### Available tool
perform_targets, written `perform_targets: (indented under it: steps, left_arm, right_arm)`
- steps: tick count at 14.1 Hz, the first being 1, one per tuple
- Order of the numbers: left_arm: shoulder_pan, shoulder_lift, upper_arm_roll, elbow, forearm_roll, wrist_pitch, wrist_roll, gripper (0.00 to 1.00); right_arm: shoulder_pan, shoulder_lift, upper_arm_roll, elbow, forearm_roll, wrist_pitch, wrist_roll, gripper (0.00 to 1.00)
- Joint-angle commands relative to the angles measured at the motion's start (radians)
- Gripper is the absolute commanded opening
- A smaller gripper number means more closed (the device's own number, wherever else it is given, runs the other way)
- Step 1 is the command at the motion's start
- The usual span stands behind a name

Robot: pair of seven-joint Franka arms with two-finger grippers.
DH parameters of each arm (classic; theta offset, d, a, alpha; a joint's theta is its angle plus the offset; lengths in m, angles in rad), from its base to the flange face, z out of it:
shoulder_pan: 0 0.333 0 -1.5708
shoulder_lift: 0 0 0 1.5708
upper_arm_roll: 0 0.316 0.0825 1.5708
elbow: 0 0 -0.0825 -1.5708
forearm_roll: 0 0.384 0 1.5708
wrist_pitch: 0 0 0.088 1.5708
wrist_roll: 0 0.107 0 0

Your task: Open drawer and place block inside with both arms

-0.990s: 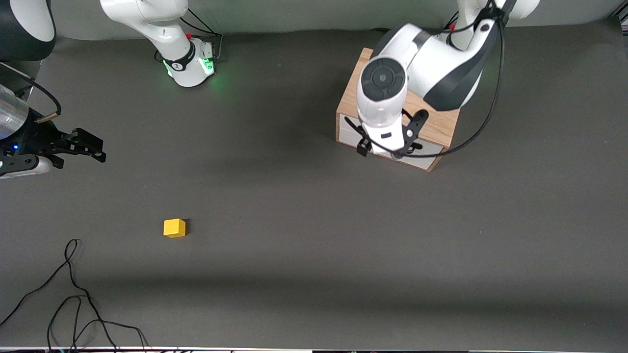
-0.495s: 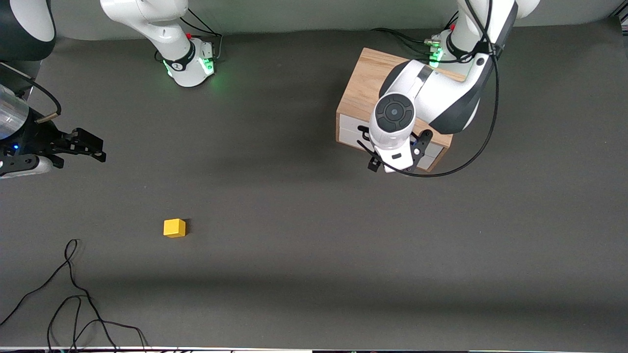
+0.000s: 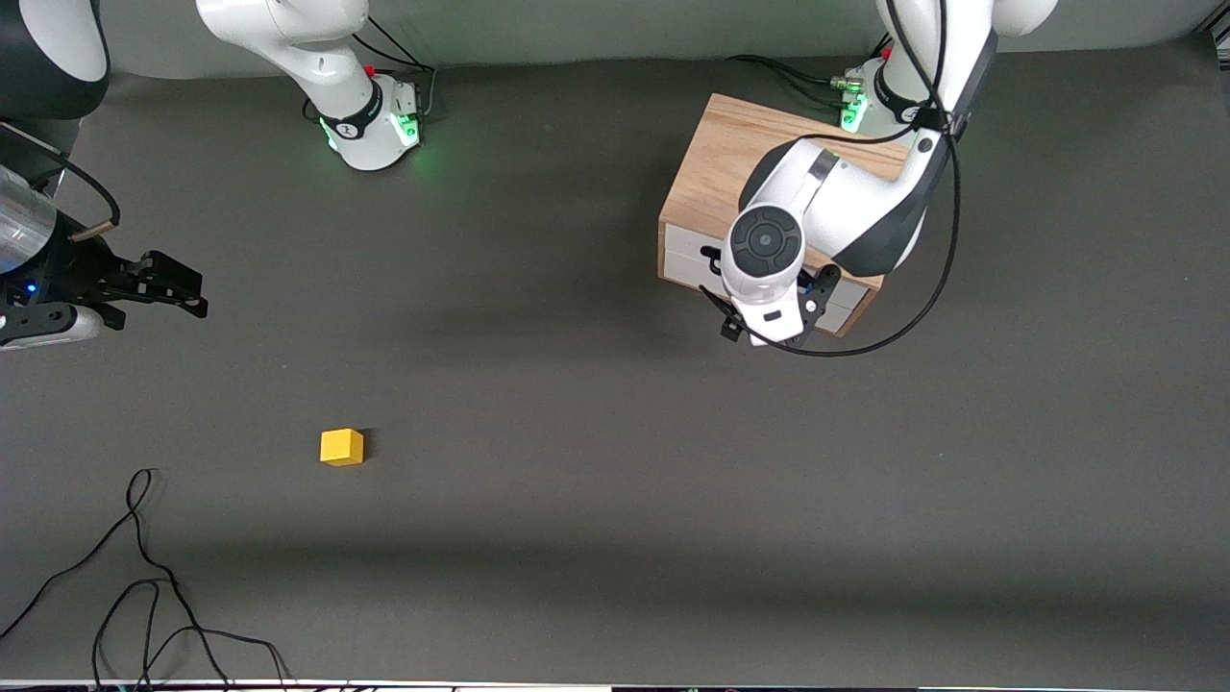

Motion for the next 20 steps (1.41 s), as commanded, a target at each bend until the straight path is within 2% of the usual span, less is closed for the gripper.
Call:
perform_targets:
  steps: [1, 12, 20]
  left_arm:
    - [-0.009, 0.026, 0.001, -0.008, 0.007, 0.020, -0.021, 1.00]
    - [-0.008, 0.060, -0.001, 0.024, 0.029, 0.040, -0.008, 1.00]
    - [-0.006, 0.146, 0.001, 0.148, 0.041, 0.025, -0.007, 1.00]
  right_arm:
    - [0.006, 0.008, -0.005, 0.023, -0.004, -0.017, -0.001, 1.00]
    - [0.004, 0.008, -0.009, 0.021, -0.004, -0.017, -0.008, 1.00]
    - [0.006, 0.008, -0.009, 0.021, -0.004, -0.019, -0.002, 1.00]
